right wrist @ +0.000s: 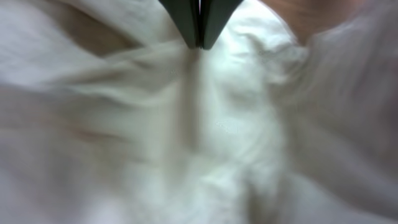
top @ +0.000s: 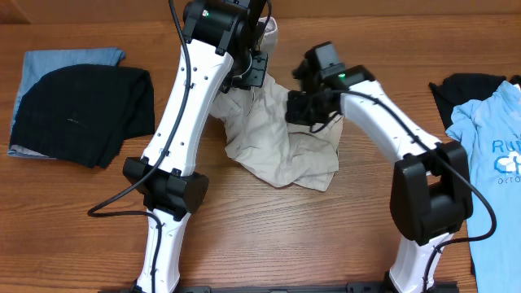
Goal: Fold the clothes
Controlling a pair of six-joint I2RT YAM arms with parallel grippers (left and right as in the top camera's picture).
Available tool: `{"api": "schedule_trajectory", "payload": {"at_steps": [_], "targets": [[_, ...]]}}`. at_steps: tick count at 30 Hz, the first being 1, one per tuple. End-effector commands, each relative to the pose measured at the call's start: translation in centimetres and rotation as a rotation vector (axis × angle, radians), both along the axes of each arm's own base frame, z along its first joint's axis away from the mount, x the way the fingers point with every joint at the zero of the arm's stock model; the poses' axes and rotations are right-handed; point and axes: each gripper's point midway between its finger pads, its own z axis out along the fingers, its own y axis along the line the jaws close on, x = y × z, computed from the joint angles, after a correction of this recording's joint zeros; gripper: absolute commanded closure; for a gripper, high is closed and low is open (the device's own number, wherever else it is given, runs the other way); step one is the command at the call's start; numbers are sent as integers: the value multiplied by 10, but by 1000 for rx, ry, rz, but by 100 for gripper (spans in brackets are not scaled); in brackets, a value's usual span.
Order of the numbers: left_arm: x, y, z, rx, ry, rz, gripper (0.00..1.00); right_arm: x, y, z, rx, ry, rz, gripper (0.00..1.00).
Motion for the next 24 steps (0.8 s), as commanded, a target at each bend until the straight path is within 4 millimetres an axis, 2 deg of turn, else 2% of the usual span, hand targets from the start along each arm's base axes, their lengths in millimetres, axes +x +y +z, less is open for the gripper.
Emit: {"api": "schedule_trajectory", "payload": {"at_steps": [1,2,5,6,13,15,16,17,18,24], "targets": [[0,-4,15,-21,-43,9,96,11,-61,1,-186,-20,-101,96],[0,-4,15,-19,-43,9,96,7,-83,-4,-240,11,-139,84],[0,-3,15,-19,-43,9,96,3,-107,-15,-264,62,-211,71],[0,-4,15,-19,-43,9,96,3,-107,-18,-264,61,-212,67],[0,-4,15,-19,-43,9,96,8,-106,-51,-245,22,-244,60],[0,-4,15,-19,-43,9,96,11,-105,-54,-237,7,-257,61],[0,-4,15,-19,-43,9,96,13,-105,-54,-231,1,-271,73],[0,-4,15,-19,-43,9,96,18,-104,-52,-224,-19,-274,93],[0,-4,15,-19,-43,9,96,23,-104,-51,-218,-36,-278,96],[1,-1,14,-3,-50,14,96,61,-120,-39,-176,-172,-342,96]]}}
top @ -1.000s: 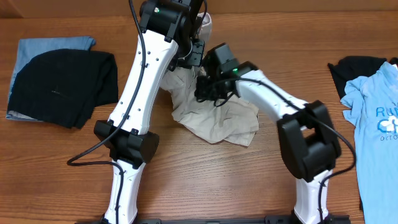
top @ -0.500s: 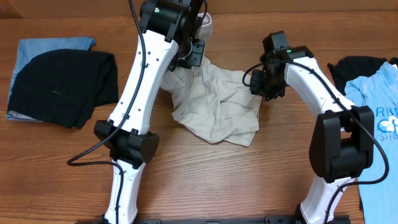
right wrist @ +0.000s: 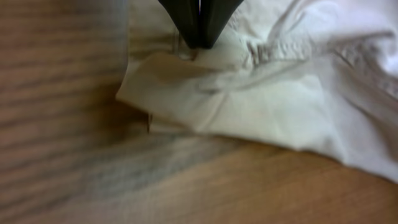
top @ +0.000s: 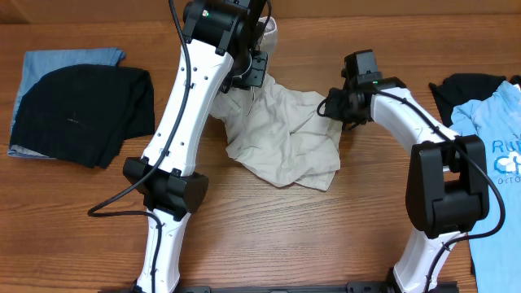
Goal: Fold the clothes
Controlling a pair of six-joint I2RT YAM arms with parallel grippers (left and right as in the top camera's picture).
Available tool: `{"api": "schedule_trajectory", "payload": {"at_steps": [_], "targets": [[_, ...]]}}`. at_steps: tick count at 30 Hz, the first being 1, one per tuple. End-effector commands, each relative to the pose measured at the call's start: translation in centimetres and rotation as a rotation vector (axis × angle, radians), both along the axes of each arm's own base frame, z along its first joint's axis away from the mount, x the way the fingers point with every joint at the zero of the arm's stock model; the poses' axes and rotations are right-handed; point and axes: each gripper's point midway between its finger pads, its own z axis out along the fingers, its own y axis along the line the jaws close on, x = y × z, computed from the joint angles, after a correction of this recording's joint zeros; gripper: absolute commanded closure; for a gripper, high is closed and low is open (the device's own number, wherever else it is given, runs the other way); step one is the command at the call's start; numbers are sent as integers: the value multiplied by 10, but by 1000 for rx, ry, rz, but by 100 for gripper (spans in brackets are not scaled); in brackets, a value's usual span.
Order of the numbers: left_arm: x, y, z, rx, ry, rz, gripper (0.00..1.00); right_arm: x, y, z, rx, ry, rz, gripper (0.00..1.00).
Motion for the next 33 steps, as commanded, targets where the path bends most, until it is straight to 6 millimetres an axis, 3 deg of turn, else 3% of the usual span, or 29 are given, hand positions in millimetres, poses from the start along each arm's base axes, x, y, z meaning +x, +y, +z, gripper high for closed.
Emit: {"api": "schedule_trajectory", "payload": {"at_steps": [1,5,6,7,10,11,12,15,17,24,29,33], "targets": [[1,-1,14,-2,-50,15,96,18,-22,8,-7,-67,-57,96],[1,-1,14,-2,-50,14,96,28,-43,12,-33,-104,-96,96],[1,-1,14,-2,-50,14,96,29,-40,14,-24,-110,-59,88],[1,-1,14,-2,-50,14,96,28,-35,24,2,-104,-29,83],[0,-3,14,10,-54,8,96,14,-2,77,191,-90,49,84],[1,-2,14,28,-62,9,96,4,11,94,291,-67,47,91],[1,-3,14,37,-66,7,96,-6,19,97,352,-22,36,96],[-2,-8,11,39,-61,-5,96,-28,41,85,456,74,69,96],[-7,-17,1,52,-35,-30,96,-41,51,65,462,106,88,96],[-21,-39,-45,89,62,-70,96,-68,22,5,291,201,3,96],[-35,-64,-47,76,68,-127,96,-83,9,-30,218,245,-27,96],[-47,-81,-48,77,67,-172,96,-89,8,-38,213,254,-29,96]]}}
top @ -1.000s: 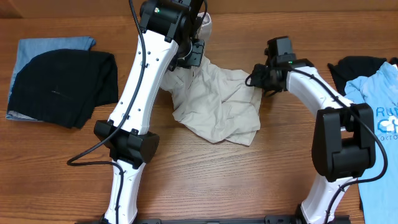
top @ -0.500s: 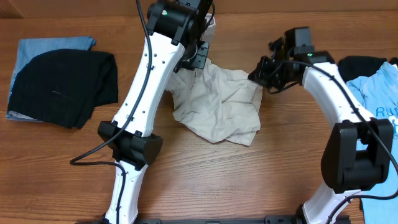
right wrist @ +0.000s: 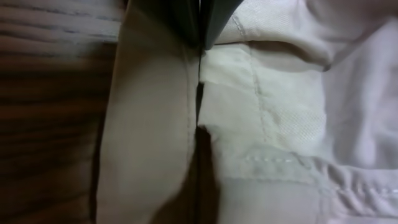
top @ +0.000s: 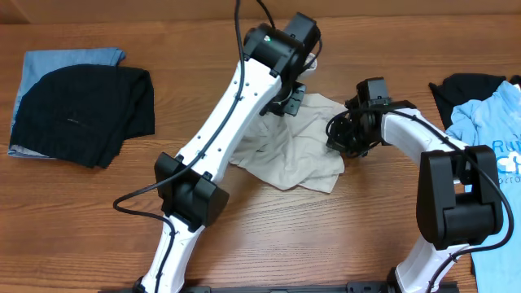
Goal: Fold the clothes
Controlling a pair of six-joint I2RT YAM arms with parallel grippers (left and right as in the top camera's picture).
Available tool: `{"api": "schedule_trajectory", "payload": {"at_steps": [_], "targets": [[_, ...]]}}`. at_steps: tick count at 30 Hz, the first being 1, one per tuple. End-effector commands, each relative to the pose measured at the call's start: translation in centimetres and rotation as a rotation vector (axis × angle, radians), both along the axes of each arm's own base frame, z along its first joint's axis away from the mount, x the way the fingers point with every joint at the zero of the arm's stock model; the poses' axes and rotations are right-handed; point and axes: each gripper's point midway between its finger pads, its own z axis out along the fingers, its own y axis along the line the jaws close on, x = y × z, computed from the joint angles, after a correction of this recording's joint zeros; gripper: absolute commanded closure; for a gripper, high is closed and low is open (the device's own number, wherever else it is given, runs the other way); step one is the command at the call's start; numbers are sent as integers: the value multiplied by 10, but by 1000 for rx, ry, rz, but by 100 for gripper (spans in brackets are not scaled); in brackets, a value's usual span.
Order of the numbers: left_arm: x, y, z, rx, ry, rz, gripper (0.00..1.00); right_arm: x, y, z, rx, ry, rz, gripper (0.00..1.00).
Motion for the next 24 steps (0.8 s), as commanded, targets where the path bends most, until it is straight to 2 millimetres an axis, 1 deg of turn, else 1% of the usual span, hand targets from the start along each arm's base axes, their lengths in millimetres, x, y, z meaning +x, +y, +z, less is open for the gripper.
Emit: {"api": "schedule_trajectory", "payload": {"at_steps": [1,4,6,7,8,9,10,14,18,19,20,21,22,23,24], "targets": [[-16,-19,3,-25,11,-30,96,-4,-5,-10,-22,14,-8,96],[-27,-29,-14,-4,43,-45,96,-2,-5,-10,-23,7,-9,96],[-36,-36,-29,5,76,-64,96,-2,-10,-12,-52,4,-14,96],[-39,-42,-35,-14,92,-73,96,-2,-10,-12,-54,4,-15,96],[-42,-53,-42,-47,105,-88,96,-2,-10,-12,-54,5,-15,96],[-44,-59,-45,-63,105,-97,96,-3,-10,-13,-54,5,-16,96],[-45,-66,-46,-79,103,-94,96,-5,-10,-16,-54,9,-16,96],[-49,-77,-45,-126,116,-54,96,-13,-11,-27,-55,14,-19,96],[-46,-82,-44,-149,108,1,96,-14,-12,-28,-55,14,-18,96],[-49,-89,-43,-180,126,1,96,-14,-12,-28,-55,14,-18,96],[-51,-94,-41,-205,135,-7,93,-14,-12,-28,-55,15,-18,96],[-53,-100,-40,-234,150,-15,76,-14,-12,-28,-55,16,-18,96],[-57,-105,-38,-264,172,-24,67,-14,-12,-28,-55,16,-18,96],[-60,-110,-37,-293,191,-39,64,-14,-12,-28,-55,16,-18,96],[-64,-120,-31,-347,210,-85,59,-13,-11,-27,-54,11,-18,96]]}}
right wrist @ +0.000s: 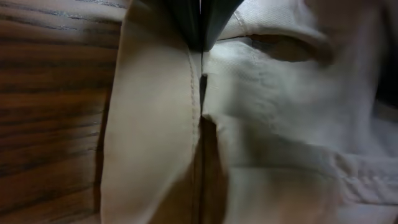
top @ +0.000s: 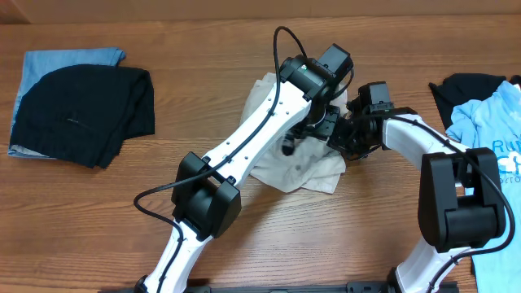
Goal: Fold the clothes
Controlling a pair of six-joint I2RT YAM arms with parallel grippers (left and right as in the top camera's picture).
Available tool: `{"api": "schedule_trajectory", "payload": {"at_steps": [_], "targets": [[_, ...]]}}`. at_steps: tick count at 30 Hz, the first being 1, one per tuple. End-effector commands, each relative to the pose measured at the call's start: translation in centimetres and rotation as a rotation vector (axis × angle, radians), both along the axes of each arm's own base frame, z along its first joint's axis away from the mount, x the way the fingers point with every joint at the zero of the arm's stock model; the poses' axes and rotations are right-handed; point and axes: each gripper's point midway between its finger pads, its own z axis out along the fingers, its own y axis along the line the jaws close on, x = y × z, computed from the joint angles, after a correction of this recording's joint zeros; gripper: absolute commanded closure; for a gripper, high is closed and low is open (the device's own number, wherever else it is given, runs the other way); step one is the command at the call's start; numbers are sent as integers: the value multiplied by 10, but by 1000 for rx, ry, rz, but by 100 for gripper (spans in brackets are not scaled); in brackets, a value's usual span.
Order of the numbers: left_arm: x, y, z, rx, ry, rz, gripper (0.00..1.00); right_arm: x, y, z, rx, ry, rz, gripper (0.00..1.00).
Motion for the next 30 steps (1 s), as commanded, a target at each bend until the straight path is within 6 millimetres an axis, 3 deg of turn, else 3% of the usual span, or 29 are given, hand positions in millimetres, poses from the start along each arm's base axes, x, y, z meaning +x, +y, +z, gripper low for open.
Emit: {"api": "schedule_trajectory", "payload": {"at_steps": [1,3,4,7,8,9,11,13,14,19,22,27,30], "targets": [[-23,-39,22,-204,74,-106,55,-14,-8,-21,-51,52,-11,96],[-19,-51,43,-300,62,-124,45,-13,-8,-21,-51,48,-12,96],[-14,-54,59,-342,39,-133,44,-12,-8,-21,-52,46,-11,96],[22,-38,117,-393,-137,-93,41,0,-22,-4,-94,21,-36,96],[35,-25,127,-374,-185,-58,40,10,-33,18,-111,-4,-60,96],[56,4,132,-310,-239,15,40,20,-44,46,-122,-42,-73,95],[78,58,117,-159,-253,130,41,28,-56,97,-130,-101,-70,92],[93,109,97,-30,-226,220,41,22,-56,133,-128,-117,-53,85],[95,117,93,-17,-216,229,41,19,-51,137,-114,-110,-43,83],[99,149,66,38,-140,279,41,-10,1,136,79,-16,44,83],[92,152,44,76,-92,248,41,-16,9,127,83,16,33,57],[90,154,38,90,-77,248,42,-17,13,101,106,48,-55,42],[91,154,38,90,-78,248,43,-16,22,87,171,29,-57,41]]}}
